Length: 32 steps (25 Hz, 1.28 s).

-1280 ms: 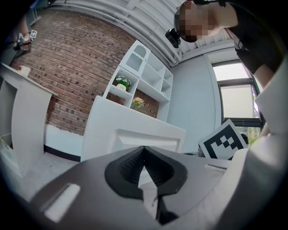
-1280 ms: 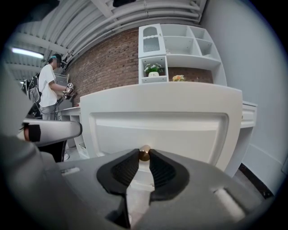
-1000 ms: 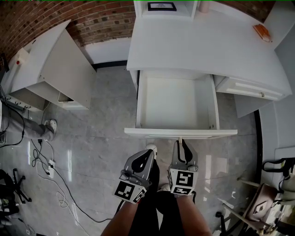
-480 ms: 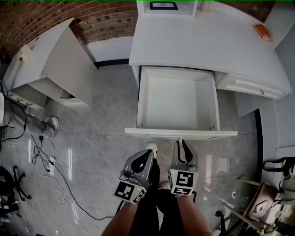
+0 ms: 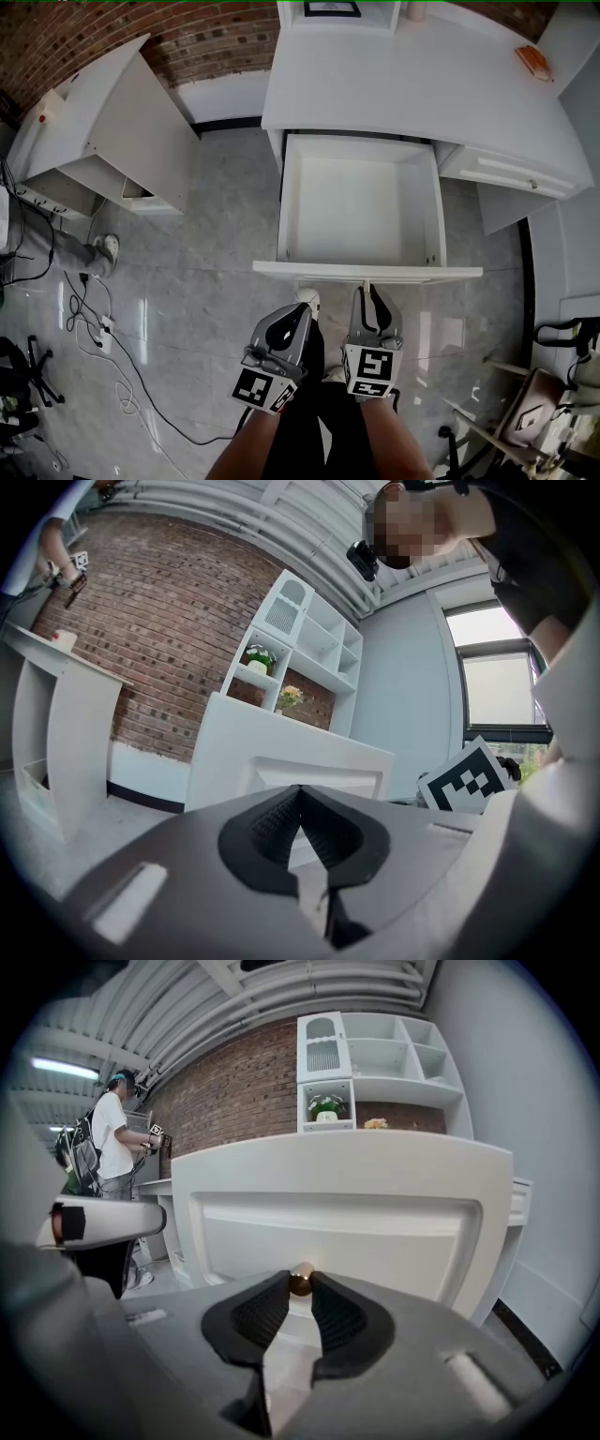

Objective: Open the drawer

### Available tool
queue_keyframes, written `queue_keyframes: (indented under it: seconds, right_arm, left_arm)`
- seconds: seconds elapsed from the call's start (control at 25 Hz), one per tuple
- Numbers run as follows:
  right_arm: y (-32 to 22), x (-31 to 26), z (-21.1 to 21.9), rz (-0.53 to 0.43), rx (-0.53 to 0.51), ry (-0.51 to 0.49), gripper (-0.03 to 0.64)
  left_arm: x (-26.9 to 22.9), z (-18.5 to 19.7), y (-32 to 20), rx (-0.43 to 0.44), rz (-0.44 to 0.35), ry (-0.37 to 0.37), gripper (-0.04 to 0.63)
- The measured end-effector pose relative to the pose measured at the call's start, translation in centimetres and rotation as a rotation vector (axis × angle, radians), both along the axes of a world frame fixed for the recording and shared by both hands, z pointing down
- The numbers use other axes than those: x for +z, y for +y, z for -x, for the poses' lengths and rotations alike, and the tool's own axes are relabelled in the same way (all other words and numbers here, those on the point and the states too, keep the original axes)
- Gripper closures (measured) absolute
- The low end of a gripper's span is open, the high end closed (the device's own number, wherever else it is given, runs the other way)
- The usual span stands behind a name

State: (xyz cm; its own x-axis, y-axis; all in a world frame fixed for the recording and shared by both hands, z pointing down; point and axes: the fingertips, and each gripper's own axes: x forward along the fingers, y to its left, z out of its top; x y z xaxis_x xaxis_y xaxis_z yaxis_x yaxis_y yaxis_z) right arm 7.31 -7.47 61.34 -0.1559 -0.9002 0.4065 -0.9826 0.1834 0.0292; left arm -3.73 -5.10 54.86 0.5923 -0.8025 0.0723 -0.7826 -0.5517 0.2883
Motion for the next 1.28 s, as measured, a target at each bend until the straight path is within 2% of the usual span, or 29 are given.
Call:
queue_keyframes:
  seconds: [0.36, 0.64, 0.72, 0.92, 1.28]
  right_arm:
    - [-0.1, -0.5, -0.4, 0.009, 0.009, -0.050, 0.535]
    - [0.4, -2.0, -0.4, -0.002, -0.031, -0.065, 0.525]
    - [0.5, -2.9, -0.7, -0.024, -0.043, -0.062, 0.531]
    - [1.2, -6.3, -1.2, -0.094, -0.083, -0.072, 0.613]
    - [3.2, -13.6, -1.5, -0.159, -0.172, -0.091, 0.614]
  left_arm:
    - [-0.9, 0.4, -0.1, -0.007, 0.014, -0.025, 0.592]
    - [-1.2, 0.4, 0.2, 0.003, 0.031, -0.041, 0.592]
    - [-1.6, 0.0, 0.1, 0.010, 0.028, -0.038, 0.592]
    - [-3.4, -0.9, 0.3, 0.025, 0.016, -0.033, 0.592]
    - [-8.5, -2.3, 1.6, 0.105, -0.029, -0.047, 0.594]
